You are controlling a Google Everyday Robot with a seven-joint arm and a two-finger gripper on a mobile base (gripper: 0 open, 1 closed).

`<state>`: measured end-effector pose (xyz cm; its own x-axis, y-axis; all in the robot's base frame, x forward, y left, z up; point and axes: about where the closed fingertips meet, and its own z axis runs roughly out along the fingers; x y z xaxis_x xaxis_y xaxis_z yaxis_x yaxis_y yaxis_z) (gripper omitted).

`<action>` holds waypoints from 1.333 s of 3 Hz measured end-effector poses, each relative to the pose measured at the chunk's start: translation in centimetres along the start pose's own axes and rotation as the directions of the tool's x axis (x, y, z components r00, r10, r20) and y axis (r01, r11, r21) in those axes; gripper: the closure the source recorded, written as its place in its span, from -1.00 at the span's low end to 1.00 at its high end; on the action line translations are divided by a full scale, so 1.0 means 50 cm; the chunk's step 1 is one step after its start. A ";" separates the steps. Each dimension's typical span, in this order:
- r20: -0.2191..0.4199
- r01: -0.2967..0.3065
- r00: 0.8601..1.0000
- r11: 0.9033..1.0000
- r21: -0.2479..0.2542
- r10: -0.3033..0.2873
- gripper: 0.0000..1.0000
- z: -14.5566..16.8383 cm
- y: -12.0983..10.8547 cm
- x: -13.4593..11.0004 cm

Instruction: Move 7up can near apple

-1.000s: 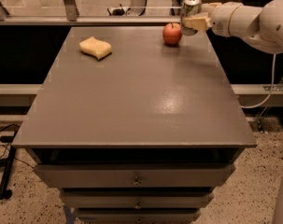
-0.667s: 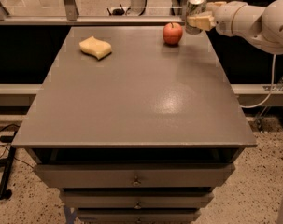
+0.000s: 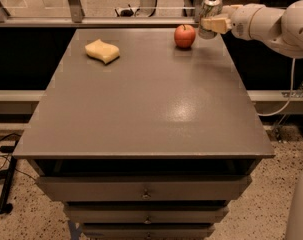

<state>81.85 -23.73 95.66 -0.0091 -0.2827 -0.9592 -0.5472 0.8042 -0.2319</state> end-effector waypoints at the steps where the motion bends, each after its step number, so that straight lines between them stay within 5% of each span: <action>1: -0.018 -0.022 1.000 1.000 0.003 0.022 0.04 0.001 -0.010 0.022; 3: -0.016 -0.037 0.999 0.999 0.004 0.037 -0.99 -0.005 -0.030 0.071; 4: -0.014 -0.042 0.999 0.999 -0.011 0.042 -1.00 0.000 -0.027 0.086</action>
Offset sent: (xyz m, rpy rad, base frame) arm 0.0032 -0.0354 -0.0258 0.0103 0.0396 -0.0519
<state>82.54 -26.05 91.83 -0.0443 -0.2561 -0.9656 -0.5556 0.8096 -0.1892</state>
